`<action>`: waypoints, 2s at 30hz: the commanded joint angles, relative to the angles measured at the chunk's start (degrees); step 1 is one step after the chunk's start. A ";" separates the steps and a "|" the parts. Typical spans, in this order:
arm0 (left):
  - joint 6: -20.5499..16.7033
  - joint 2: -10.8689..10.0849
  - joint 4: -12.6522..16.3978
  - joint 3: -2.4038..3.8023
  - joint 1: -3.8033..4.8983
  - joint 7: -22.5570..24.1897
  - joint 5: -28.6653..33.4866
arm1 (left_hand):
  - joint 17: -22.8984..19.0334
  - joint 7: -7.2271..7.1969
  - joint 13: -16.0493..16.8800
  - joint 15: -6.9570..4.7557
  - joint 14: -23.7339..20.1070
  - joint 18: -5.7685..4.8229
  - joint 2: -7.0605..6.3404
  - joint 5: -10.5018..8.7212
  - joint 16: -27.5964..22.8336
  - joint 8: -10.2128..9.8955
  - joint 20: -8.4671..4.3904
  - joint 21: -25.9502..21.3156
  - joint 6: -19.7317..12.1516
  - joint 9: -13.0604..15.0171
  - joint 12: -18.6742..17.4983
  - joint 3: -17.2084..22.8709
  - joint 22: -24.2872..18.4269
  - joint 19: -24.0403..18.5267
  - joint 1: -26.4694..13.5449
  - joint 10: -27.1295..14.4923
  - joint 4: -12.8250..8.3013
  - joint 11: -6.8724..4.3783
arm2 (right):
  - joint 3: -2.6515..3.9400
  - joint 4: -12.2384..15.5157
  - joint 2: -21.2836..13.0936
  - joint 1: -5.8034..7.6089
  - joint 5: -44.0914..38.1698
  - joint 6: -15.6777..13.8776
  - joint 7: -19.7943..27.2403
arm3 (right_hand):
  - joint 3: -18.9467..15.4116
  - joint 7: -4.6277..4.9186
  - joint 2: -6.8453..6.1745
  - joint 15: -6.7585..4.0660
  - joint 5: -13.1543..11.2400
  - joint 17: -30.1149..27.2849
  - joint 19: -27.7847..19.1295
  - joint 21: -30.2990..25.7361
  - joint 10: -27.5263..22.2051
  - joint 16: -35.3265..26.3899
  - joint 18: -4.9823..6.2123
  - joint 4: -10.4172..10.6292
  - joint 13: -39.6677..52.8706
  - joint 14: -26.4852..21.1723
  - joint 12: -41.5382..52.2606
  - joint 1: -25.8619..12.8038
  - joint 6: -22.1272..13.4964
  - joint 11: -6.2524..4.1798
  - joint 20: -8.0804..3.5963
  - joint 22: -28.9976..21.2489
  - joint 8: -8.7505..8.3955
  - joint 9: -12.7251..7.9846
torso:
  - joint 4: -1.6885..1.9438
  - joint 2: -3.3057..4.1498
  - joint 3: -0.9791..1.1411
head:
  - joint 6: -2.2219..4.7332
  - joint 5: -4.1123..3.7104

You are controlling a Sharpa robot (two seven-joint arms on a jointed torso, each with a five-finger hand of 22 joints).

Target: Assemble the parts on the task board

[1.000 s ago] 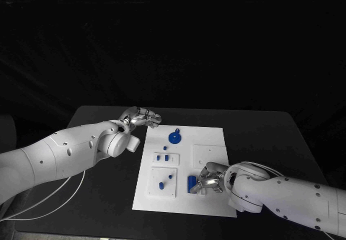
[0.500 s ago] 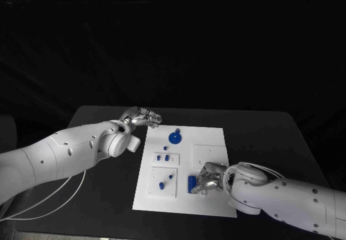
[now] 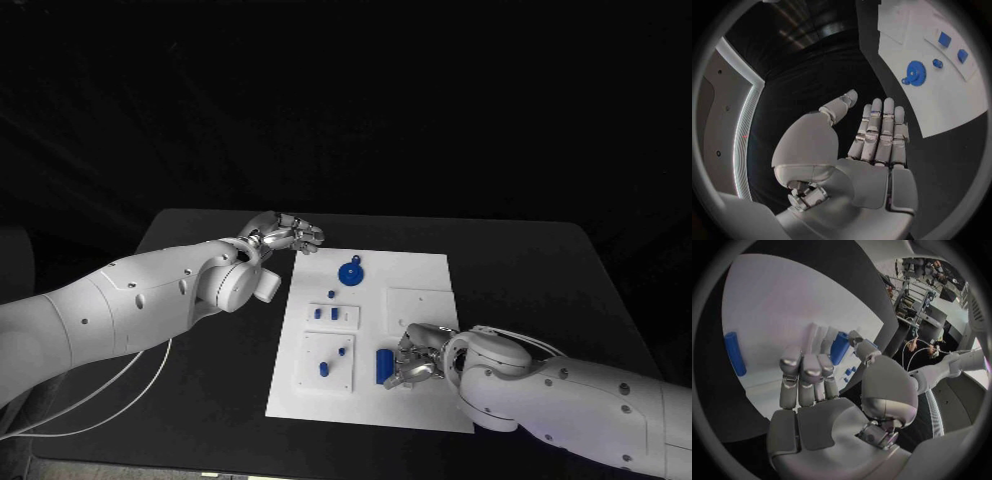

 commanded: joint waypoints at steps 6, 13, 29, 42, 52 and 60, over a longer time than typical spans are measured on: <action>0.74 -0.04 0.18 0.03 0.07 0.26 -0.02 | 0.12 -0.06 -0.10 0.23 0.16 -0.20 -0.01 -0.20 -0.32 0.29 0.18 -0.22 -0.42 -0.05 -0.17 -0.32 0.09 -0.07 -0.35 -0.36 0.15 0.02 | -0.14 -0.92 -0.28 -0.17 -0.07 0.24 -1.46 | 1.02 0.04 0.33 -0.35 -0.22 0.17 0.48 -0.37 0.63 -0.40 4.34 2.69 0.19 0.09 0.31 -1.65 0.34 -0.05 0.00 0.53 -0.32 -0.01 | -0.05 -0.02 0.00 | -0.01 0.08; 0.84 -0.09 0.21 0.03 0.07 0.12 -0.13 | 0.18 -0.06 -0.11 0.23 0.16 -0.19 0.01 -0.19 -0.37 0.30 0.18 -0.25 -0.41 -0.06 -0.16 -0.34 0.11 -0.08 -0.38 -0.36 0.19 0.02 | -0.14 -0.94 -0.49 -0.16 1.80 1.79 -1.16 | 2.77 -0.04 -0.26 -0.43 -0.23 0.29 0.52 -0.38 0.79 -0.46 4.34 5.54 0.33 0.11 0.27 -3.11 0.48 -0.13 -0.16 0.61 -0.50 0.01 | -0.04 -0.04 0.04 | -0.01 0.11; 0.90 -0.29 0.20 0.03 0.08 -0.05 -0.24 | 0.31 -0.07 -0.14 0.23 0.17 -0.19 -0.04 -0.20 -0.46 0.32 0.18 -0.30 -0.42 -0.06 -0.15 -0.40 0.18 -0.09 -0.40 -0.36 0.24 0.02 | -0.13 0.98 -3.54 -0.10 12.36 2.57 0.86 | -4.33 0.05 -2.44 -0.38 -0.20 0.62 -0.43 -0.43 -0.21 -0.62 4.34 0.60 0.33 -0.18 -0.33 -4.38 -0.03 -0.05 -0.31 0.82 -0.89 0.37 | -0.09 -0.02 0.12 | 0.00 0.24; 0.94 -0.14 -0.08 0.02 0.07 -0.05 -0.24 | 0.40 -0.07 -0.17 0.24 0.17 -0.19 -0.05 -0.20 -0.53 0.32 0.18 -0.33 -0.43 -0.07 -0.15 -0.45 0.22 -0.09 -0.46 -0.37 0.31 0.02 | 0.12 1.00 -5.03 0.47 15.70 -4.32 5.21 | -5.25 -0.02 -1.33 -0.47 -0.16 0.68 -0.48 -0.66 -0.09 -0.79 4.34 0.45 0.51 -0.23 -0.27 -5.33 -0.02 -0.13 -0.56 0.69 -1.02 0.47 | -0.15 -0.04 0.10 | 0.42 -0.09; 1.04 -0.05 -0.43 0.02 0.07 -0.04 -0.24 | 0.46 -0.08 -0.18 0.23 0.17 -0.18 -0.05 -0.19 -0.58 0.33 0.17 -0.36 -0.43 -0.07 -0.15 -0.44 0.25 -0.09 -0.41 -0.38 0.31 0.02 | 1.37 2.46 -6.88 1.59 18.25 -5.59 7.36 | -5.18 -0.01 -0.63 -0.47 -0.03 0.71 -0.44 -0.69 -0.21 -0.83 4.34 0.25 0.43 -0.21 -0.41 -5.05 -0.09 -0.12 -0.66 0.68 -1.14 0.46 | -0.04 -0.04 0.08 | 0.78 -0.71; 1.04 -0.08 -0.40 0.02 0.06 0.06 -0.23 | 0.49 -0.08 -0.19 0.23 0.17 -0.18 -0.04 -0.19 -0.60 0.34 0.17 -0.38 -0.41 -0.07 -0.14 -0.44 0.26 -0.10 -0.39 -0.38 0.31 0.02 | 2.47 3.17 -11.21 3.73 18.20 -3.63 7.26 | -3.96 0.06 1.23 -0.40 -0.20 0.82 -0.14 -0.58 0.04 -0.82 4.34 -0.81 0.67 -0.03 -0.20 -2.54 -0.16 -0.06 -0.84 0.72 -1.32 0.48 | -0.12 -0.09 0.06 | 1.13 -1.42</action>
